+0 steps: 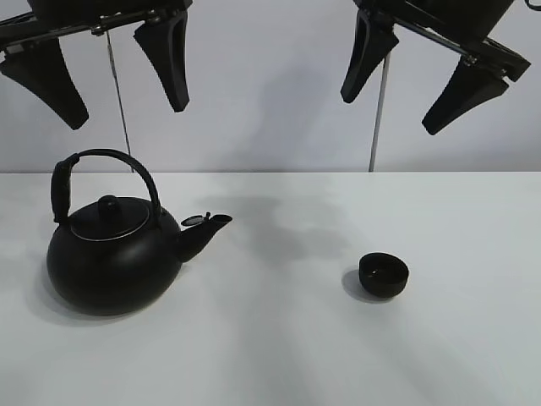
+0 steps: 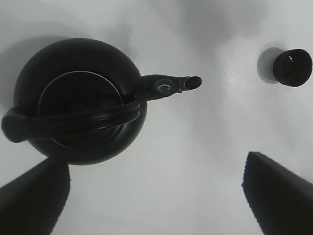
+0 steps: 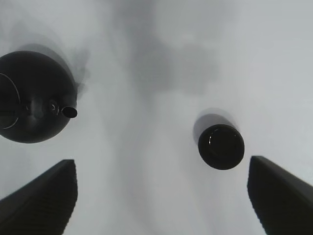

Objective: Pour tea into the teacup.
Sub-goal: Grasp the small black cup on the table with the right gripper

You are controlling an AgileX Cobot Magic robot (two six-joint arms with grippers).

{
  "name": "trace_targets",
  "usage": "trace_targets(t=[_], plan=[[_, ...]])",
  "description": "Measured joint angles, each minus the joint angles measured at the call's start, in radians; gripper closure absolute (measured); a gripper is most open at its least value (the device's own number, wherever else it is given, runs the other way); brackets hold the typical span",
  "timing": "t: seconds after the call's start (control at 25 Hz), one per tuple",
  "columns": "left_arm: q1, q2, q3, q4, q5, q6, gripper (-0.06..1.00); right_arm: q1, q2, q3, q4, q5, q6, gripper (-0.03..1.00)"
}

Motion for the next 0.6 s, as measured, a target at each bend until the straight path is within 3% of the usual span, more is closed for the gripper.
trace_targets(t=[0.24,0.6], plan=[[0.000,0.000,0.000,0.000,0.000,0.000,0.26,0.000,0.000,0.000,-0.002,0.012,-0.006,0.31],[0.000,0.000,0.000,0.000,0.000,0.000,0.26,0.000,0.000,0.000,-0.153,0.060,-0.227,0.31]])
